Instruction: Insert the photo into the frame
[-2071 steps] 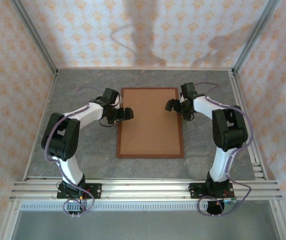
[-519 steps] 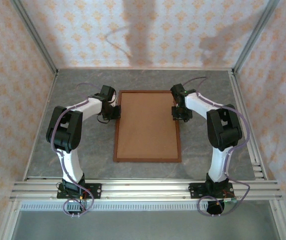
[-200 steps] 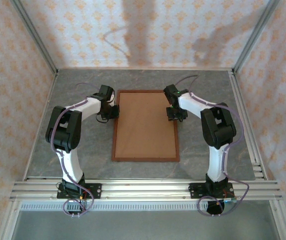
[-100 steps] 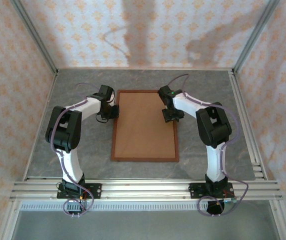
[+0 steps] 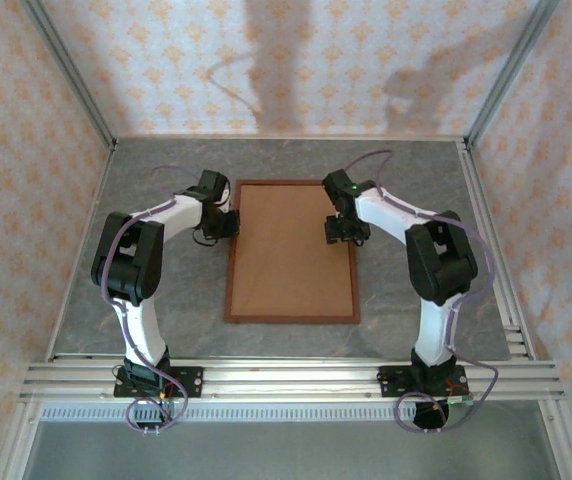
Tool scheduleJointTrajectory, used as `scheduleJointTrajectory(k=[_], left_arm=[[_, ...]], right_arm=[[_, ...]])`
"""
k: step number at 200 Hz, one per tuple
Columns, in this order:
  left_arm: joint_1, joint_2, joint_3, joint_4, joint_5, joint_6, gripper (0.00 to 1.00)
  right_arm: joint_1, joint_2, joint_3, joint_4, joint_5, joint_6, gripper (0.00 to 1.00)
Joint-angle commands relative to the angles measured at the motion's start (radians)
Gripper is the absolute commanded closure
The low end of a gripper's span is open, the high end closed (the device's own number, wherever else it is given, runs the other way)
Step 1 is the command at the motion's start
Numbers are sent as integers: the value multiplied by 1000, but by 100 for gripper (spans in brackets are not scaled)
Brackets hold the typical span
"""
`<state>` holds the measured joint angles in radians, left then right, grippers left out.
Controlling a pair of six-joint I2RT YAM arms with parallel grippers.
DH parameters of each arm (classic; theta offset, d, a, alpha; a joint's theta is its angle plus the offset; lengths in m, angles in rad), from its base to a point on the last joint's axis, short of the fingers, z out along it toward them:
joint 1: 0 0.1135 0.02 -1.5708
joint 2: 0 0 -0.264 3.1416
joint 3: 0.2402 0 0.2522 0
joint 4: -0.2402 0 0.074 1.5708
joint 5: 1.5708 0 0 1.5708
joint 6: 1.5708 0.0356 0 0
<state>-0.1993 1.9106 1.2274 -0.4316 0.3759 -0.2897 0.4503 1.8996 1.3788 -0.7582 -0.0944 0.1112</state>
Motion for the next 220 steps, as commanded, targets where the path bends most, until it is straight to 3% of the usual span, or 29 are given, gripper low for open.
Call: scheduleJointTrajectory(k=[1,31,100,220], left_arm=[[-15,-17,-4,-16,19,-11,92],[-15,-26,-8,-16,17,-11,92],[-15,-27,-8,-17,15,-12,92],[-14,-33,-16,-11,23,-14,93]], right_arm=[[-10,-112,-61,-11,15,50,40],[-9,-214,-178,-53,17,90,41],[5,-348,-394,-112,-46,150,57],[53,-245,-421,-5,-95,171,60]])
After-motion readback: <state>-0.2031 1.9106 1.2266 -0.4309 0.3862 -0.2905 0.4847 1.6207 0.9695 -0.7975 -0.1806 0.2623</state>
